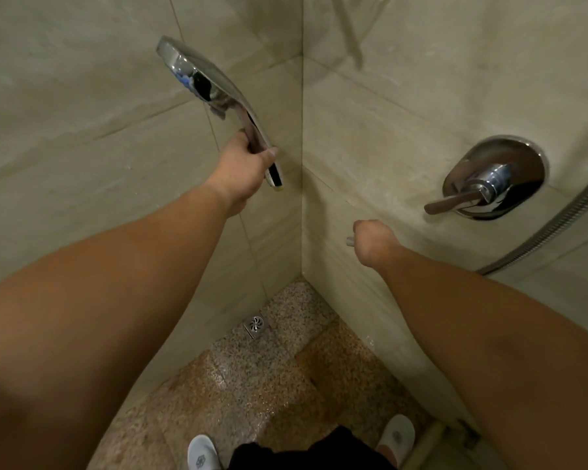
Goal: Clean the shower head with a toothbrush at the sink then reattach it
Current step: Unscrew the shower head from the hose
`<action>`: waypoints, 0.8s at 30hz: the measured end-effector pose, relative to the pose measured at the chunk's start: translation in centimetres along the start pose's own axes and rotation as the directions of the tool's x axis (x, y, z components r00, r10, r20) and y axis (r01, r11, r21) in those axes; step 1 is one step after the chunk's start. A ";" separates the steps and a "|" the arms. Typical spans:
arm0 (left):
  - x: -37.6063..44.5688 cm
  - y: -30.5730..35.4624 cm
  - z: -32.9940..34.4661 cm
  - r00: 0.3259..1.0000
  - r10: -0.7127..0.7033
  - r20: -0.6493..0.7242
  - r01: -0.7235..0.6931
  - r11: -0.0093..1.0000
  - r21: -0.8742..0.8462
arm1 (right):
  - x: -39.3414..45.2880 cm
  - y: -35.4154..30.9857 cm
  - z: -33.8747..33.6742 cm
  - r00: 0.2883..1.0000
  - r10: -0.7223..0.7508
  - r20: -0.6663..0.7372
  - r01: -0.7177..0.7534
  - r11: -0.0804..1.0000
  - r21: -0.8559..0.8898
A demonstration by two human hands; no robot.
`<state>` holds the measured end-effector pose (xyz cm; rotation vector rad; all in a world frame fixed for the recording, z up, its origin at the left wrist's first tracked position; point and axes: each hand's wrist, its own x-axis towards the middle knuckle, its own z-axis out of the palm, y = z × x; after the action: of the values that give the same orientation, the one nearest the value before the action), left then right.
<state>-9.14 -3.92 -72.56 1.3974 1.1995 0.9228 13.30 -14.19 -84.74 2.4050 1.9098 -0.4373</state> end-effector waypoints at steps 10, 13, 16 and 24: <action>0.0 -0.6 -0.1 0.999 -0.049 -0.010 0.049 0.999 -0.004 | -0.6 -0.7 -1.1 1.000 -0.021 0.020 0.023 0.993 -0.115; 0.1 -0.6 -0.3 0.998 -0.066 -0.013 0.066 0.998 -0.005 | -0.1 -2.4 -1.8 0.999 -0.026 -0.035 0.024 0.998 -0.057; 0.1 -0.5 -0.7 0.998 -0.071 -0.002 0.071 0.997 -0.008 | 0.2 -4.0 -2.5 0.998 -0.034 -0.044 0.032 0.998 -0.045; -0.1 -1.1 -3.0 0.997 -0.078 0.027 0.078 0.997 -0.012 | 0.2 -5.8 -2.4 0.999 -0.044 -0.030 0.043 0.999 -0.028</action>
<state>-12.26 -3.37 -73.16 1.3387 1.2172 0.8538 8.24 -12.09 -81.69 2.3709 1.9706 -0.3755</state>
